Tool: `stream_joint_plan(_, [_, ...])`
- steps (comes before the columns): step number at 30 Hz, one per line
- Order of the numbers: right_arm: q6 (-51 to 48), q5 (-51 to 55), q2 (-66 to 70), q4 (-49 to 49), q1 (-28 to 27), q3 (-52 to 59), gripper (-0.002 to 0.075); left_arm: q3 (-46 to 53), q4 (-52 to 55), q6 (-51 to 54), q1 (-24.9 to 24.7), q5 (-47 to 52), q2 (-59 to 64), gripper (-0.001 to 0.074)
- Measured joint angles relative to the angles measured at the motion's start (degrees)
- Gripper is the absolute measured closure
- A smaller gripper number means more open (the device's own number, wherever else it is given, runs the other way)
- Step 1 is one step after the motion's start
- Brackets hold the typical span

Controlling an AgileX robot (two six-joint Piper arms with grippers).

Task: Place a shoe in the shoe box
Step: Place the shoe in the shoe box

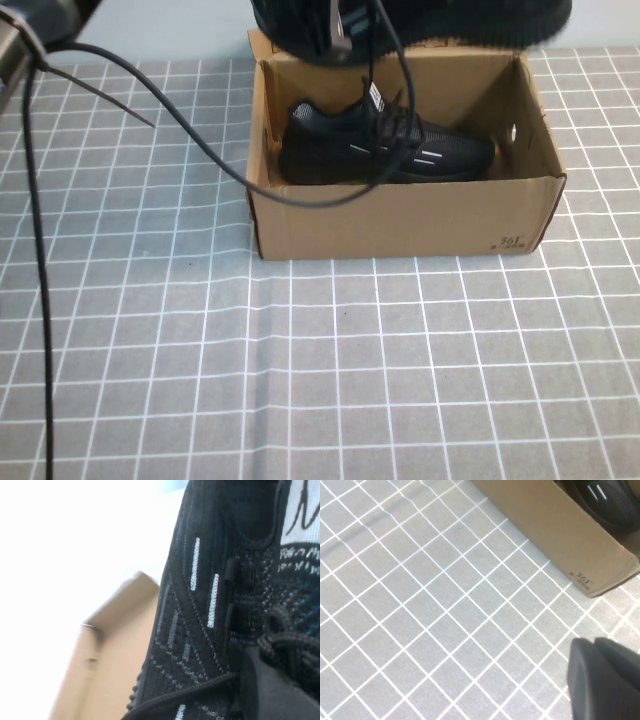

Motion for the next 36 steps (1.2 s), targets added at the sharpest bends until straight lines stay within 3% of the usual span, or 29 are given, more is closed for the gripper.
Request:
stream_joint_plan(28, [0.3, 0.0, 0.0, 0.0, 0.0, 0.1, 0.0742, 1.5, 2.9, 1.3, 0.0, 12.4, 9.9, 0.0699])
stream_joint_plan(36, [0.3, 0.0, -0.6, 0.0, 0.0, 0.1, 0.0742, 1.5, 2.2, -3.1, 0.0, 7.0, 10.1, 0.0701])
